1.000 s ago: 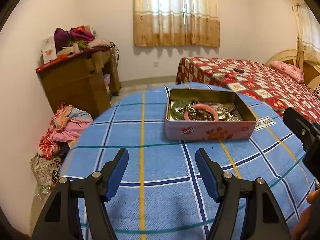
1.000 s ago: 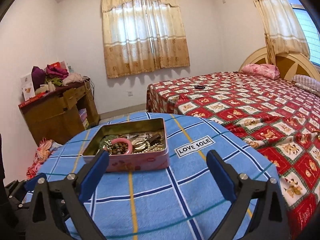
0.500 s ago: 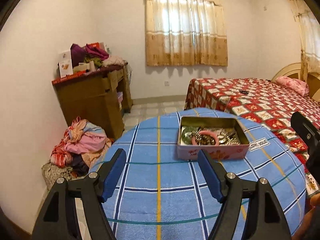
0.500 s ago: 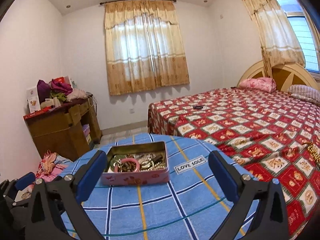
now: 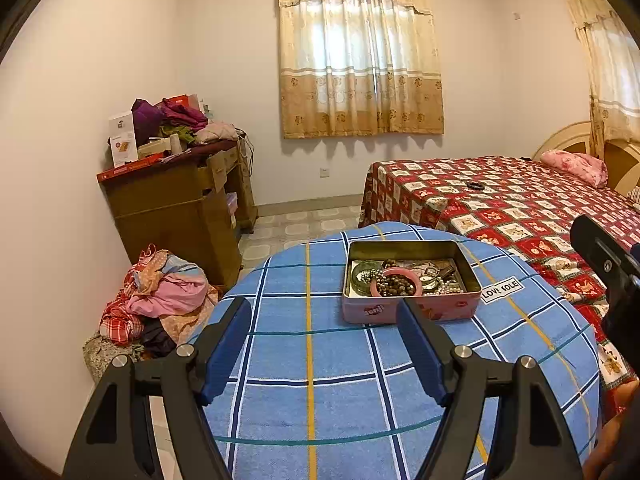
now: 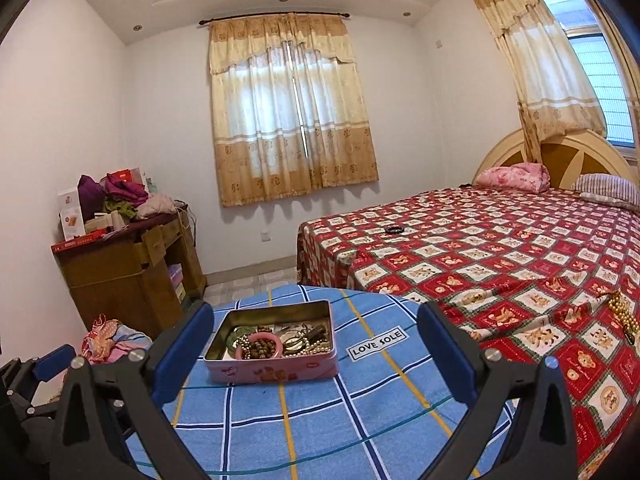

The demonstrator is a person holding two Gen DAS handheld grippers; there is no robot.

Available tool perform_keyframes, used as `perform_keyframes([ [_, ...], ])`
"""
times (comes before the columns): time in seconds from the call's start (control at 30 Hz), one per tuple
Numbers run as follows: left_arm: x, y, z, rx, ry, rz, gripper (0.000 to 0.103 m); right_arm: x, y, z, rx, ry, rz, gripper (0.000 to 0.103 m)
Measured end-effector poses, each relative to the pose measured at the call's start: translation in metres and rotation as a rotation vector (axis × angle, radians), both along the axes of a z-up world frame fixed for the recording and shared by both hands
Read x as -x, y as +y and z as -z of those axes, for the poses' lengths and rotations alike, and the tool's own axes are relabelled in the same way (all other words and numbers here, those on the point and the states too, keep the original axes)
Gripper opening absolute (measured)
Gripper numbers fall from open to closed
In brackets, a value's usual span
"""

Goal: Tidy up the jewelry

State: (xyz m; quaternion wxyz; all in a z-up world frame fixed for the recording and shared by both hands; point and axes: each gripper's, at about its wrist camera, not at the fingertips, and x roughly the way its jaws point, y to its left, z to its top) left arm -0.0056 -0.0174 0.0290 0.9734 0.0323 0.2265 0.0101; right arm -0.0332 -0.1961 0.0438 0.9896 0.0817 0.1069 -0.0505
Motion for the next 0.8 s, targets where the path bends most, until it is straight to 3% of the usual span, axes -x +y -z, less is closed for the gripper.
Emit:
perform_keyframes([
  [0.8, -0.0005, 0.0057, 0.0000, -0.012, 0.001, -0.018, 0.076, 0.0007, 0.0092, 0.0004, 0.006, 0.003, -0.014, 0.103],
])
